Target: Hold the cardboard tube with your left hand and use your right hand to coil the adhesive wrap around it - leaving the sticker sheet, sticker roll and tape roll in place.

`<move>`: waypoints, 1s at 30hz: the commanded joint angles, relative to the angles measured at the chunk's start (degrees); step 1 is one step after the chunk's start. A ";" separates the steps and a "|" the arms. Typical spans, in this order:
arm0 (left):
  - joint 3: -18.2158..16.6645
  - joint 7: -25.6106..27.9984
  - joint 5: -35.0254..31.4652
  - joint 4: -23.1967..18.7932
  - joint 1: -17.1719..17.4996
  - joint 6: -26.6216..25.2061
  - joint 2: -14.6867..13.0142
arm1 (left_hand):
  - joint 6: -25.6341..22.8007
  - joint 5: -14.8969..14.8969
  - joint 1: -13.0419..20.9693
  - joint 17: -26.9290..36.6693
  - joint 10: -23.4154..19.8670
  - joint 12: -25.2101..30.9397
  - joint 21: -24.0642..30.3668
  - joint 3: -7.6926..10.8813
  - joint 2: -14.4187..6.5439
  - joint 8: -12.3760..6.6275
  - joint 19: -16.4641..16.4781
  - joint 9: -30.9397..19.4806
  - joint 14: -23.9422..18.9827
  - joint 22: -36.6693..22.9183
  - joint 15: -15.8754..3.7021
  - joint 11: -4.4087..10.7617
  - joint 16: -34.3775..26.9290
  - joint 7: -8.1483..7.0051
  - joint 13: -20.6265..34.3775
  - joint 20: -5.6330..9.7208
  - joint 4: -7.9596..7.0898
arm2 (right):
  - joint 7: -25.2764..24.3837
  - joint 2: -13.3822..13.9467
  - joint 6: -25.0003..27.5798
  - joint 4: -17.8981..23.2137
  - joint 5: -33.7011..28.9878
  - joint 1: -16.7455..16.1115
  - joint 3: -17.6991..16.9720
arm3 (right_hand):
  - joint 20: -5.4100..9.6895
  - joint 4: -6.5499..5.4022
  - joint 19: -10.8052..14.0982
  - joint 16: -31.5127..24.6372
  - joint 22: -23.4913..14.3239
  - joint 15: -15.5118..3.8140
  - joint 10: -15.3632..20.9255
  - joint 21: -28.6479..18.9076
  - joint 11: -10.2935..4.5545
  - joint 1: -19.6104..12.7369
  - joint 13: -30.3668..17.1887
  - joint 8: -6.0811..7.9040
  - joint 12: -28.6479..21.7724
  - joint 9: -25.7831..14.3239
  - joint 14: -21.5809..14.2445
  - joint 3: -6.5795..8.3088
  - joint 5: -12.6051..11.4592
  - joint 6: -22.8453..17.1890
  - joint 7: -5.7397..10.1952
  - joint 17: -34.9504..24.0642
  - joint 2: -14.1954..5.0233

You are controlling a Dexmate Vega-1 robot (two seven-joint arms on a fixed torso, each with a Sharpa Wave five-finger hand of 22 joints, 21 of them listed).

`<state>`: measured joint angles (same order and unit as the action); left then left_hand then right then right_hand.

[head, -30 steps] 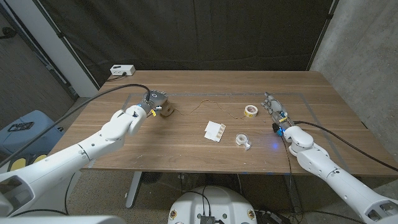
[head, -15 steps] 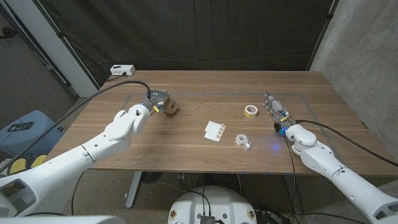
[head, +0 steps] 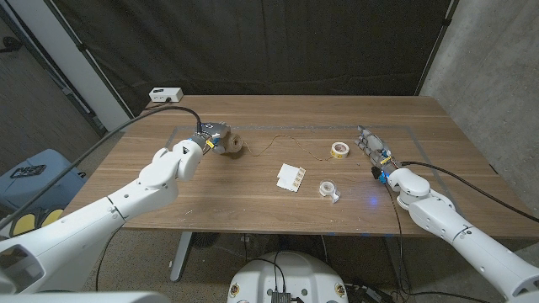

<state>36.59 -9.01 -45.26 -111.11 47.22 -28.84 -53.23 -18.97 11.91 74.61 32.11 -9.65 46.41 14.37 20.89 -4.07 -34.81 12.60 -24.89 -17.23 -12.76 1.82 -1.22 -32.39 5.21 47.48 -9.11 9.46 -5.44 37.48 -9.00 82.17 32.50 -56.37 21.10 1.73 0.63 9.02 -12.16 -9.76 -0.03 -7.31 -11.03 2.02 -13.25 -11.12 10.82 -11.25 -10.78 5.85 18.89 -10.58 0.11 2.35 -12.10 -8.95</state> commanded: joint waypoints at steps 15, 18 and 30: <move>1.66 -4.92 3.90 -2.31 -3.26 -1.05 -1.37 | 2.90 0.66 -3.70 -2.56 2.23 -3.54 -0.33 1.51 0.46 3.91 -1.31 1.10 3.39 -0.09 1.46 -1.00 4.06 0.15 -3.40 -0.30 -1.88 | 0.77 0.93 -0.13 1.10 0.17 -0.90 -0.26 | -0.22 -0.21 0.13 -0.32 -0.20 0.30 -0.12 -0.31 0.06 0.47 -0.26 0.34 -0.31 -0.23 0.20 0.29 -0.14 -0.22 0.05 -0.30 -0.05; 1.69 -6.07 4.46 -2.48 -3.82 -0.36 -1.80 | 4.52 0.63 -5.46 -3.96 4.32 -5.23 -0.52 1.45 0.89 5.59 -2.18 2.13 5.43 -0.06 1.88 -1.43 6.24 0.41 -4.68 -0.19 -2.20 | 0.85 0.87 -0.29 1.01 0.19 -0.91 -0.26 | -0.22 -0.20 0.13 -0.34 -0.20 0.30 -0.13 -0.31 0.07 0.47 -0.26 0.34 -0.30 -0.23 0.15 0.30 -0.15 -0.21 0.06 -0.30 -0.05; 1.87 -8.88 5.52 -3.07 -4.52 0.62 -2.64 | 7.43 0.60 -8.42 -6.83 7.36 -8.80 -0.60 1.81 1.04 8.91 -3.50 4.39 7.74 0.07 2.45 -2.01 9.92 1.08 -7.80 -0.31 -2.39 | 0.76 1.02 -0.45 1.26 0.41 -1.57 -0.46 | -0.24 -0.16 0.14 -0.37 -0.21 0.38 -0.09 -0.31 0.11 0.46 -0.26 0.36 -0.32 -0.23 0.05 0.34 -0.15 -0.28 0.05 -0.28 -0.04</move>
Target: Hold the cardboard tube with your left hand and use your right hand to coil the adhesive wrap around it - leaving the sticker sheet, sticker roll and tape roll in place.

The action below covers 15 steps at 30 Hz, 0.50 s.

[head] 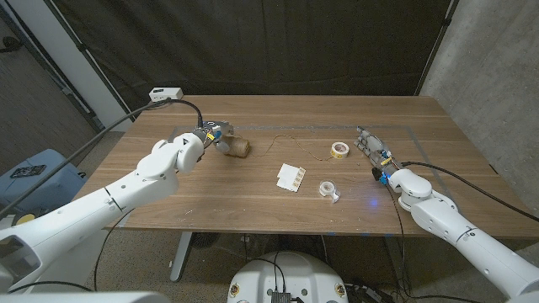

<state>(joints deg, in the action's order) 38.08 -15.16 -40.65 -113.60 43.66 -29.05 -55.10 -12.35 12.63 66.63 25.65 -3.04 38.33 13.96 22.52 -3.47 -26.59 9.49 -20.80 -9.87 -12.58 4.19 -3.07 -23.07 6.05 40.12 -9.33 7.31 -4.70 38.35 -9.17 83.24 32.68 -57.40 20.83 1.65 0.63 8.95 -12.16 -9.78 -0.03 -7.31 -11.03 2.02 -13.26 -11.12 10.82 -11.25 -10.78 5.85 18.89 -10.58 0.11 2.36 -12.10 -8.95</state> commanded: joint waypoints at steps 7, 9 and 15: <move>0.21 -2.26 0.73 -1.04 -0.43 0.64 -0.90 | 0.83 -0.11 -0.91 -0.82 0.58 -1.10 -0.17 0.26 0.40 1.04 -0.60 0.67 0.34 -0.10 0.24 -0.04 0.99 0.21 -1.00 -0.08 -0.27 | 0.10 0.25 -0.42 0.36 0.41 -0.93 -0.29 | -0.18 -0.14 0.39 -0.44 -0.19 0.43 -0.03 -0.37 0.12 0.47 -0.26 0.38 -0.35 -0.23 -0.12 0.35 -0.15 -0.34 0.03 -0.28 -0.03; 0.44 -2.60 0.49 -0.81 -0.60 0.37 -0.70 | 0.67 -0.12 -1.19 -1.04 0.23 -1.19 -0.07 0.28 0.39 1.16 -0.45 0.86 0.09 -0.09 0.18 0.03 1.09 0.16 -1.28 -0.03 -0.30 | 0.30 0.24 -0.45 0.27 0.54 -0.97 -0.28 | -0.17 -0.13 0.42 -0.44 -0.19 0.47 -0.04 -0.38 0.12 0.46 -0.26 0.38 -0.35 -0.23 -0.12 0.37 -0.15 -0.36 0.05 -0.27 -0.03; 1.39 -0.56 -1.51 0.54 -0.85 0.74 0.26 | 1.20 -0.11 -1.61 -1.49 0.59 -1.81 -0.06 0.42 0.32 1.76 -0.63 1.27 0.28 -0.07 0.27 -0.13 1.58 0.16 -1.85 -0.02 -0.27 | 0.70 0.32 -0.66 0.12 0.84 -1.26 -0.36 | -0.25 -0.09 0.48 -0.44 -0.19 0.48 0.01 -0.39 0.15 0.44 -0.26 0.38 -0.36 -0.23 -0.16 0.39 -0.15 -0.36 0.03 -0.26 -0.02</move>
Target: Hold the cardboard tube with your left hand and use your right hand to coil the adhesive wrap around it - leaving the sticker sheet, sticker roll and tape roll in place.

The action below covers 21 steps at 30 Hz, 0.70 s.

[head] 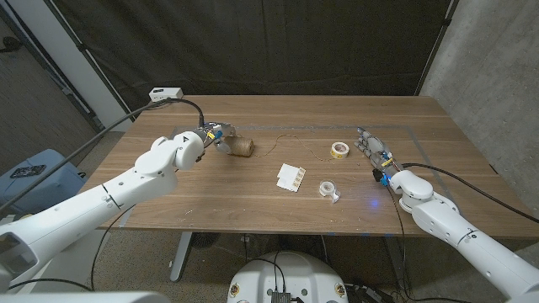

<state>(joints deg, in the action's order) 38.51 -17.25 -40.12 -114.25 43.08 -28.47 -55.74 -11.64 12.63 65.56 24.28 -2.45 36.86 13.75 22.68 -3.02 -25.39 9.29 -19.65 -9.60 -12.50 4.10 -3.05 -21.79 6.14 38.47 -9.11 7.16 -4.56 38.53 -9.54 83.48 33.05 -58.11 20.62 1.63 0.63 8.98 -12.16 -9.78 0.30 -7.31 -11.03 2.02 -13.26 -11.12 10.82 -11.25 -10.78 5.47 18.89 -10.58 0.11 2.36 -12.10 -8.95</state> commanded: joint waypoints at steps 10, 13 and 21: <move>2.58 5.78 -5.18 4.58 -0.54 1.86 3.17 | -0.42 -0.08 -0.76 -1.00 -1.04 -0.82 0.64 0.71 -0.12 0.92 0.44 0.87 -1.05 -0.10 -0.12 0.32 0.68 -0.19 -1.29 -0.19 0.36 | 1.49 -0.02 -0.94 -1.13 1.13 -0.81 -0.26 | -0.22 -0.07 0.51 -0.46 -0.20 0.11 -0.05 -0.40 0.15 0.46 -0.26 0.36 -0.34 -0.23 0.18 0.41 -0.15 -0.33 0.07 -0.27 -0.01; 2.89 5.73 -5.35 5.31 -0.93 2.05 3.86 | -0.38 -0.08 -0.77 -1.18 -1.25 -0.91 0.67 0.79 -0.07 1.09 0.44 1.03 -1.11 -0.08 -0.16 0.43 0.82 -0.28 -1.51 -0.03 0.49 | 1.39 0.00 -1.03 -1.19 1.34 -1.01 -0.46 | -0.24 -0.07 0.56 -0.46 -0.20 0.12 -0.03 -0.41 0.20 0.47 -0.26 0.34 -0.35 -0.23 0.18 0.42 -0.15 -0.31 0.03 -0.27 -0.01; 3.91 5.01 -5.34 7.04 -1.82 2.34 5.27 | -1.46 -0.08 -0.87 -1.84 -2.51 -1.09 0.85 1.16 -0.01 1.23 0.68 1.60 -2.09 -0.02 -0.36 0.56 1.04 -0.33 -2.34 -0.03 0.85 | 1.30 0.36 -0.82 -1.22 1.60 -1.37 -0.78 | -0.30 -0.04 0.54 -0.45 -0.20 0.11 -0.07 -0.38 0.12 0.47 -0.26 0.34 -0.33 -0.23 0.18 0.44 -0.15 -0.31 0.09 -0.26 -0.01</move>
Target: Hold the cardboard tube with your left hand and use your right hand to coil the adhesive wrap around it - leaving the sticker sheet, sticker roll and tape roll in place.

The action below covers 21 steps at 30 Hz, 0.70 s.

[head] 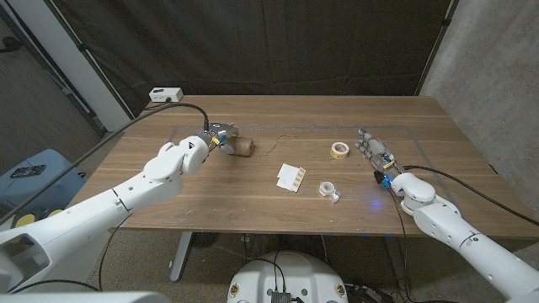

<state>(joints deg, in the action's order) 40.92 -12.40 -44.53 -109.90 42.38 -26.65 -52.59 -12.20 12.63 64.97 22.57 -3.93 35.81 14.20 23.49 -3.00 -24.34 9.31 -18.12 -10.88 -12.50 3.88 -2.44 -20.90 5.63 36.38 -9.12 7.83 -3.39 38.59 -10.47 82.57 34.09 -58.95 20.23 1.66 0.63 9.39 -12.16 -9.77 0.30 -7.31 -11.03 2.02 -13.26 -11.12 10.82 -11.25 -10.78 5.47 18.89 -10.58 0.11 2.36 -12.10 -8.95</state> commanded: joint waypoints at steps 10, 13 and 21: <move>2.02 0.34 -0.12 3.83 -1.04 -0.26 2.97 | -5.11 0.06 0.02 -1.00 -5.48 0.41 0.99 1.70 -0.39 -0.74 1.83 0.70 -4.35 0.10 -1.11 0.72 -0.17 -0.99 -1.81 0.09 0.93 | 0.07 0.23 0.48 -0.36 0.73 -0.58 -0.30 | -0.36 -0.04 0.15 -0.46 -0.20 0.09 -0.07 -0.37 0.09 0.53 -0.26 0.35 -0.33 -0.24 0.18 0.44 -0.14 -0.33 0.07 -0.28 0.01; 2.20 0.95 -0.14 4.14 -1.04 -0.12 3.04 | -7.16 0.05 0.38 -1.25 -7.44 0.58 1.29 2.38 -0.27 -1.41 2.57 0.80 -6.01 0.17 -1.69 1.41 -0.40 -1.28 -2.48 0.29 1.36 | 0.07 0.24 0.63 -0.34 0.79 -0.56 -0.29 | -0.36 -0.04 0.16 -0.46 -0.20 0.12 -0.04 -0.37 0.19 0.55 -0.27 0.34 -0.35 -0.24 0.17 0.43 -0.14 -0.31 0.08 -0.28 0.02; 2.33 3.88 -0.54 4.88 -0.76 -0.40 3.65 | -11.78 0.31 3.44 -0.40 -12.39 1.60 2.09 4.11 -0.86 -3.74 4.73 0.50 -11.46 0.33 -3.39 2.75 -2.95 -1.70 -3.01 0.27 2.33 | -0.14 0.25 0.99 -0.39 0.63 -0.20 -0.22 | -0.37 -0.05 0.21 -0.48 -0.21 0.07 -0.06 -0.37 0.18 0.59 -0.27 0.32 -0.34 -0.24 0.15 0.45 -0.13 -0.27 0.08 -0.29 0.01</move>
<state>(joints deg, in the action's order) 42.64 -10.95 -45.00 -106.49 41.42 -26.75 -49.96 -22.67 12.59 66.45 21.41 -14.70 36.77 15.92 27.14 -2.74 -27.25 13.05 -17.08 -20.89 -12.24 0.82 -0.31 -22.87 4.02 33.01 -8.93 10.18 -3.27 38.79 -10.09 82.28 34.75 -59.43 19.96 1.74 0.63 9.45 -12.16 -9.78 0.30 -7.31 -11.04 2.02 -13.26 -11.12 10.82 -11.25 -10.78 5.47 18.89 -10.58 0.11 2.36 -12.10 -8.95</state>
